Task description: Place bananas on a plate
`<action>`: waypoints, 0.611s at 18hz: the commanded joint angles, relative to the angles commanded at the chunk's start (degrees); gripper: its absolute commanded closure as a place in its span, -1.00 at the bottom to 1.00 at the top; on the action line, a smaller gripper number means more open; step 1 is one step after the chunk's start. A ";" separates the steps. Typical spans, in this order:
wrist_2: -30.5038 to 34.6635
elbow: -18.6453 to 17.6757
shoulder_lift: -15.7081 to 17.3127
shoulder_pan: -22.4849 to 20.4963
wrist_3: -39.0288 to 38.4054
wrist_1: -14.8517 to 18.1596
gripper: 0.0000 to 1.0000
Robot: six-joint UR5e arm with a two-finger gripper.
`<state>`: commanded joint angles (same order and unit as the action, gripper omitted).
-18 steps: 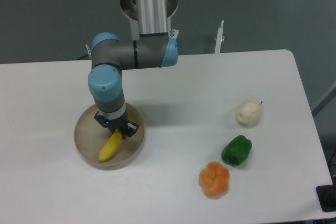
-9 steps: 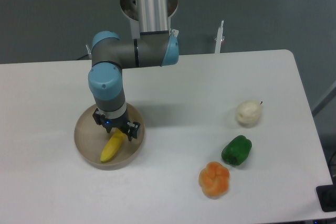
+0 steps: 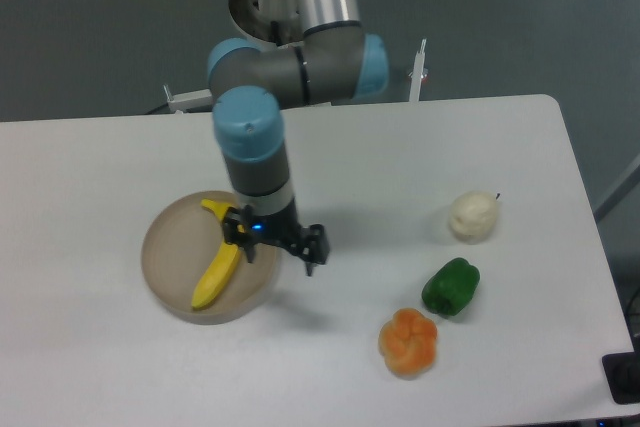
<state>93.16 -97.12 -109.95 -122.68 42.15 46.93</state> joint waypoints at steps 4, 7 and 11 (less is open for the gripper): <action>0.00 0.35 2.11 -7.38 13.54 0.26 -1.00; 0.09 1.85 2.20 -11.07 23.48 0.70 -1.00; 0.09 2.63 2.47 -12.06 26.14 0.62 -1.00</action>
<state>93.25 -94.49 -107.49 -134.74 68.29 47.55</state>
